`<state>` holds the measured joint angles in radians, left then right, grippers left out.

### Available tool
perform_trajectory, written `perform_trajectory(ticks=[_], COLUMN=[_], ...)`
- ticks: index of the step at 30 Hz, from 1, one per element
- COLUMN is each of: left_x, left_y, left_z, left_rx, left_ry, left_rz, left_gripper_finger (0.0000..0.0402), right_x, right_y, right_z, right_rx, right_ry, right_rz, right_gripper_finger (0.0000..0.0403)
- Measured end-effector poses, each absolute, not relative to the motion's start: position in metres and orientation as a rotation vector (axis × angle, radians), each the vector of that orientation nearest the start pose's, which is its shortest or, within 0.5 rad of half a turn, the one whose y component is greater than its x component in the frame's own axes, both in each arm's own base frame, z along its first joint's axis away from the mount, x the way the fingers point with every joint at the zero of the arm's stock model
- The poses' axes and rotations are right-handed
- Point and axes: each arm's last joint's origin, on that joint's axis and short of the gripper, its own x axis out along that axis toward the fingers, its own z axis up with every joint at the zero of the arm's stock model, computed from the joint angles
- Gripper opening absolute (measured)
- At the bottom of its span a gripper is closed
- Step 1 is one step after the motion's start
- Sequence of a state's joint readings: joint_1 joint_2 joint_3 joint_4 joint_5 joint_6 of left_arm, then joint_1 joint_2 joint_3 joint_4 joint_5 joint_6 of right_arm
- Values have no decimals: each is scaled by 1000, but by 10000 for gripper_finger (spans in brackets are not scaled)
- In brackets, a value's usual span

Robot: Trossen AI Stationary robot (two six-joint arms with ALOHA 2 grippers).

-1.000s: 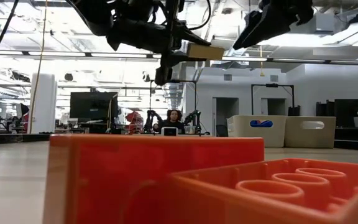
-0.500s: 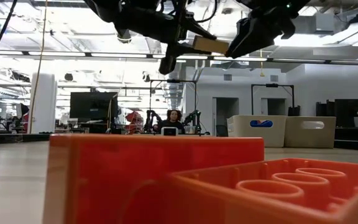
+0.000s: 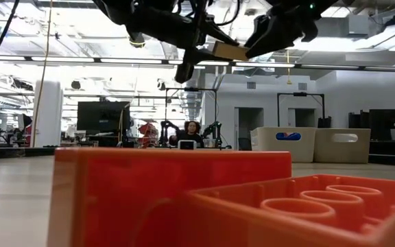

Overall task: Sort blocks by size
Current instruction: Put the large beige wooden block into the white bin

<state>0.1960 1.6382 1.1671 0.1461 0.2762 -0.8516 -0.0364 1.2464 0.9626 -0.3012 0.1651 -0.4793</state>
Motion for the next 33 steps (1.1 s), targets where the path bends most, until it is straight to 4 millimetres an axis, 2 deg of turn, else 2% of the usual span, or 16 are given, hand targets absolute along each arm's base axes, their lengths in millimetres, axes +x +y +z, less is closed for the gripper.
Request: perform_trajectory(ticks=[8, 17, 25, 28, 33], left_x=[370, 368, 367, 367, 364], left_y=[60, 58, 58, 58, 66], left_z=[278, 273, 271, 271, 273], left_rx=[-928, -946, -950, -900, -880], left_ry=[315, 360, 381, 386, 374], left_rz=[121, 146, 158, 150, 162], left_gripper_finger=[106, 106, 110, 129, 190], right_x=[286, 307, 315, 314, 304], right_y=[-18, -18, -18, -18, -21], right_z=[268, 275, 271, 270, 277], right_rx=[-509, -520, -509, -467, -433], right_ry=[724, 732, 794, 810, 823], right_rz=[-75, -67, -36, -40, -53], right_gripper_finger=[191, 114, 96, 94, 93])
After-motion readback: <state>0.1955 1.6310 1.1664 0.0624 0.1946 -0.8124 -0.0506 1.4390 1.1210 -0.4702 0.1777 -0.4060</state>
